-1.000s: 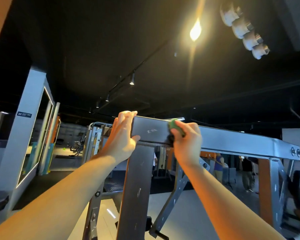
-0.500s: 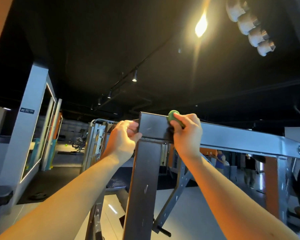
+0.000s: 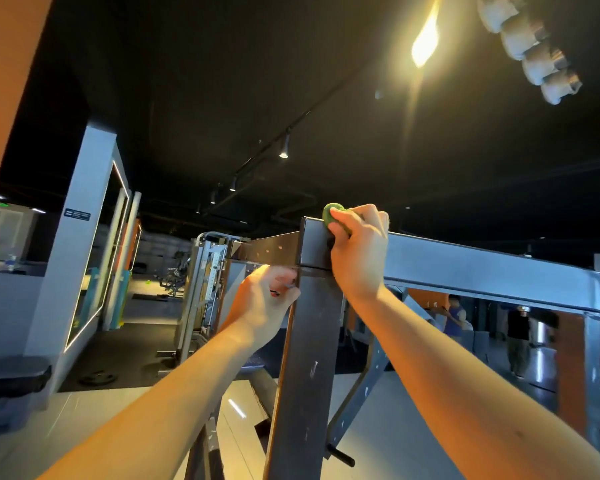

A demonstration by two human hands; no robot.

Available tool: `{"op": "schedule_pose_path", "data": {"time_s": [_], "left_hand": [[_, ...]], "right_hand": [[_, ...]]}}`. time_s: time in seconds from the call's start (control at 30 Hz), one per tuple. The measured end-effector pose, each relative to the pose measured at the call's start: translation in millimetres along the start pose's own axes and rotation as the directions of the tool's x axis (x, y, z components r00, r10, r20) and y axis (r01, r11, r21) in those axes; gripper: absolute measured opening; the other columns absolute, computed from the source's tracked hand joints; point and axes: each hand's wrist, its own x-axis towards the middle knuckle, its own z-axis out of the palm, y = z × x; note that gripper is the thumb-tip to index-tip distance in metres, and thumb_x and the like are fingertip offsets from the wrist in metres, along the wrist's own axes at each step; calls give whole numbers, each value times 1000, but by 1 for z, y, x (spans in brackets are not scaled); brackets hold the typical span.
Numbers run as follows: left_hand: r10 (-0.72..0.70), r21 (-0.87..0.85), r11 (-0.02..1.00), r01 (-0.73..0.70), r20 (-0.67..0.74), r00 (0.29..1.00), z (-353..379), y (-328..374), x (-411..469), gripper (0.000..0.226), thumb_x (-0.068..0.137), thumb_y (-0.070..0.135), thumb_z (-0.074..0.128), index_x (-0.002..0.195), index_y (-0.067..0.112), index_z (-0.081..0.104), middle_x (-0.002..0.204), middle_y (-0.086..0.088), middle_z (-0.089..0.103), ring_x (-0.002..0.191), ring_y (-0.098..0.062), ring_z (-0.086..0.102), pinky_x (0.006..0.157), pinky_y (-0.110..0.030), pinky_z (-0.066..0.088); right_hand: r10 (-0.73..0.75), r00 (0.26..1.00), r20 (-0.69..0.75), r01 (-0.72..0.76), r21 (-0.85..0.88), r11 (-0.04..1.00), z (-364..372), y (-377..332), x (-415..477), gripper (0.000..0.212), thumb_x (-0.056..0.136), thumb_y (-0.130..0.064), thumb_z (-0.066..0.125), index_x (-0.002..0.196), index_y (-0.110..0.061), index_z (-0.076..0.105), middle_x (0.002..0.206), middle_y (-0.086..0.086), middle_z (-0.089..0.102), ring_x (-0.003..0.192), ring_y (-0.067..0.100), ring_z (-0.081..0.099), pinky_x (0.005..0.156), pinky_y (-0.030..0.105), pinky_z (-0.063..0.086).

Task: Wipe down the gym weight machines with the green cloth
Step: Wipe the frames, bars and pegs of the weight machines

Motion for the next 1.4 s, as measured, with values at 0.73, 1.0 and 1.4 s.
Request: {"op": "schedule_pose_path", "data": {"time_s": [0.73,1.0,1.4], "left_hand": [[-95,33,995,92,106,990,-5,6,-55,30,93,-11,63,120,-1,67,111,-6,68,99,-16,66,79,-7,49],[-200,-3,979,206,230,952,-24,31,-129,50,90,6,69,112,49,57,103,25,70,100,6,65,87,-19,52],[-399,-8,906,422,313,862,-37,61,-240,40,96,20,67,132,33,58,118,10,67,100,3,67,72,-14,54]], "right_hand": [[-121,904,411,57,165,985,-34,-3,-127,23,89,2,73,108,-8,79,103,5,63,100,24,58,86,33,56],[480,412,775,-911,352,214,-110,-37,-154,14,94,-15,73,105,-23,77,100,2,78,96,18,74,80,29,59],[-141,132,981,-959,91,-268,-179,-48,-245,55,93,-16,58,145,-2,49,144,28,52,136,42,50,119,49,37]]}}
